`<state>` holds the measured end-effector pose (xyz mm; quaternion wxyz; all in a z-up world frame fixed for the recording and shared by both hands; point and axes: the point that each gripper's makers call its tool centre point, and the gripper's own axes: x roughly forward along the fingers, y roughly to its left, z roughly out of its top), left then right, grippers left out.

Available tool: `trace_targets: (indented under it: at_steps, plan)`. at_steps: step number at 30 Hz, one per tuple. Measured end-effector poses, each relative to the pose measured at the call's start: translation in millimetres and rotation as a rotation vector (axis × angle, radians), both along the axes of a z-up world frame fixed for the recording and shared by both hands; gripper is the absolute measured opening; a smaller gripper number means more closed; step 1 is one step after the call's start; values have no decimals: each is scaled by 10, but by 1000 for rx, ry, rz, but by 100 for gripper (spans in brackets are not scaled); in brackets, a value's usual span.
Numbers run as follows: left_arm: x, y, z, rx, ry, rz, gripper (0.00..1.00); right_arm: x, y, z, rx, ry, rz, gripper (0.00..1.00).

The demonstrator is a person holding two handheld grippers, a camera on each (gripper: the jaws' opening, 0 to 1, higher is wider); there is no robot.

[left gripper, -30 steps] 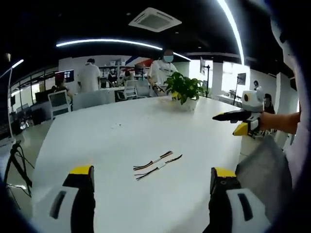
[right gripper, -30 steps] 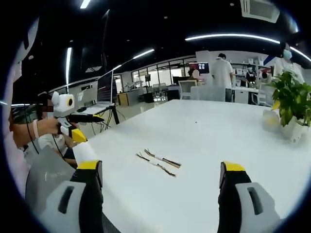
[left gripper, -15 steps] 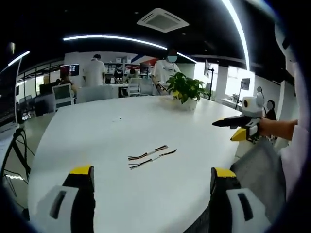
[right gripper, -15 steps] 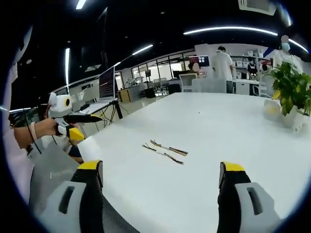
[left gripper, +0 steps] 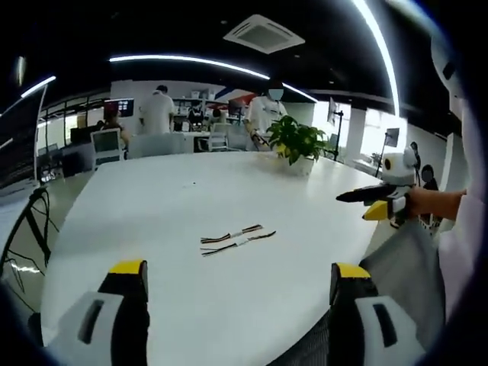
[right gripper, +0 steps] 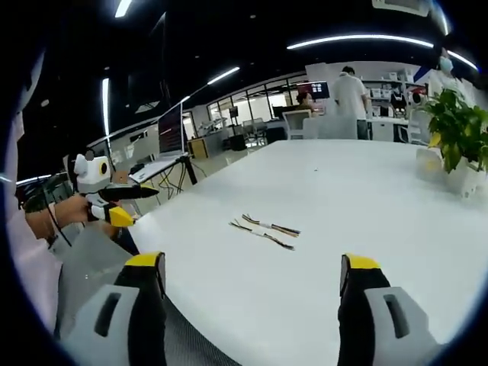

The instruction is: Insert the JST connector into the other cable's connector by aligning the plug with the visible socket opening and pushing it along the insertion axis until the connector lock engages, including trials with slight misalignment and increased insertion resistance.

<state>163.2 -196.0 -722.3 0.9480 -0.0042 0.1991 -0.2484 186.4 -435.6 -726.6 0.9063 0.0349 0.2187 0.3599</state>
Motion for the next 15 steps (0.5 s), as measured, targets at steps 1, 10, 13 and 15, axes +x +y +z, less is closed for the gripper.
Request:
trace_targets:
  at_steps: [1,10,13,15]
  plan:
    - [6,12,-18,24,5,6,99,-21,25,12,-2,-1,2,92]
    - [81,-73,190,0,-118,9,87,90,-71,262,50,-118,-85,79]
    - [95,-106,242,-33,-141,21,86,111,-145,337,88,-120,-127,61]
    - [63,-219,326,-103,-148,-8,83,97,-145,379,146,-98,-129,57]
